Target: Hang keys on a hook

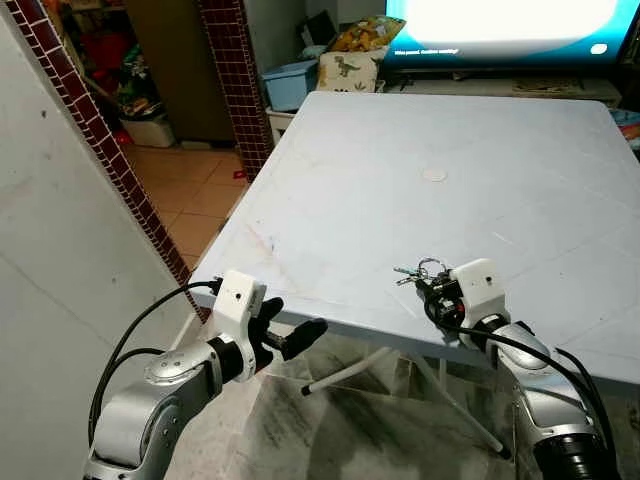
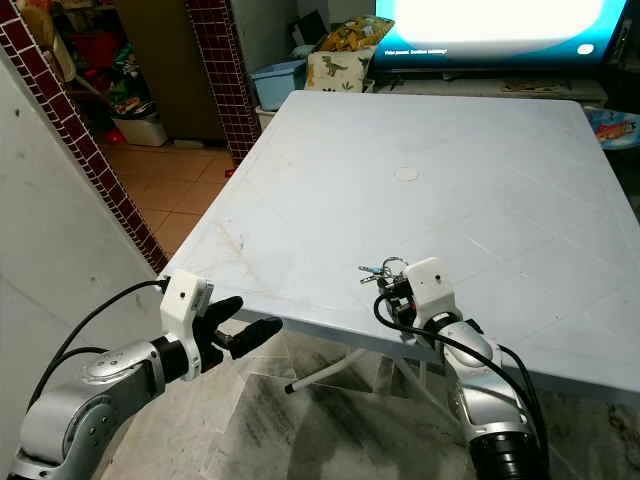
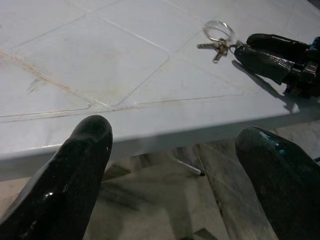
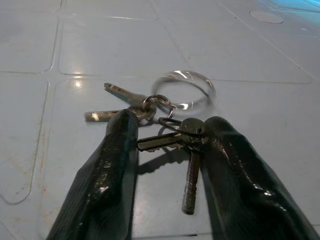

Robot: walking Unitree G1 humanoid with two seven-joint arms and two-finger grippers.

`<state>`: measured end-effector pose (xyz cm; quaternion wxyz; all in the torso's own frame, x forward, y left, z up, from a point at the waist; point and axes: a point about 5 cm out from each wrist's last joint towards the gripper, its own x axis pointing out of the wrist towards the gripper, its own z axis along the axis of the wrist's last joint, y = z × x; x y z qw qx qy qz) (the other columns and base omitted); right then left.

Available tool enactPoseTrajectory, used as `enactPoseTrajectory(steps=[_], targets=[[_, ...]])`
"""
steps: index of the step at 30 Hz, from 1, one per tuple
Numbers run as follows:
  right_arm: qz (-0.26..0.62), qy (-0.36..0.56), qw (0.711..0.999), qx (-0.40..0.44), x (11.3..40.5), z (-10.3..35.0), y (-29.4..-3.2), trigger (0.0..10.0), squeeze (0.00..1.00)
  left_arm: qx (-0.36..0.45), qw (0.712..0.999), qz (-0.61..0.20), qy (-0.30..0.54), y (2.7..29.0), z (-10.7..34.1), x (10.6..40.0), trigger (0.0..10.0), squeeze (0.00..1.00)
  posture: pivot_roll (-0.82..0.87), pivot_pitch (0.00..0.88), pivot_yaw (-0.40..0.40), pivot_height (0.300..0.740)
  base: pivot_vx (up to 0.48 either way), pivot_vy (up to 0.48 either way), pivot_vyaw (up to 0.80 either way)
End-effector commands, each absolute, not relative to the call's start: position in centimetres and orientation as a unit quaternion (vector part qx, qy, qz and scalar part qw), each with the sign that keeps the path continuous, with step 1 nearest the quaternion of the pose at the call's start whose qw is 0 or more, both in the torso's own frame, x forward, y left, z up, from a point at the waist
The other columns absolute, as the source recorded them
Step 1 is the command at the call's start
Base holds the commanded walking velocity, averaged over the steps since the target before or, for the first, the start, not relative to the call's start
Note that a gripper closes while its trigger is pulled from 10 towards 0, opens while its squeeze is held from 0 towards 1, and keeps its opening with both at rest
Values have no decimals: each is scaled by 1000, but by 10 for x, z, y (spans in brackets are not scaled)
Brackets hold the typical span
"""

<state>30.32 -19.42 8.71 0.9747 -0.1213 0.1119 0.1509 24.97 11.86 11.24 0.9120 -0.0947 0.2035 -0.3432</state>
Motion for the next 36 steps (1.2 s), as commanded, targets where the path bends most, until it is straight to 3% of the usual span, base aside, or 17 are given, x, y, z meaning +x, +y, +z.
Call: enactPoseTrajectory(steps=[1,16,28,36], targets=[[152,121,974,-119,302,82,-191,0,0,-87,912,-347,199,119,116,250,10000,0,11,30,130,740,0,0,0],[127,90,978,-136,294,95,-181,0,0,-85,914,-346,196,118,115,251,10000,0,7,20,122,740,0,0,0],[61,104,982,-147,243,86,-183,0,0,-90,911,-351,195,114,114,252,10000,0,-13,22,122,740,0,0,0],[63,88,983,-147,249,93,-175,0,0,-90,912,-351,193,112,114,254,10000,0,-18,19,121,740,0,0,0]])
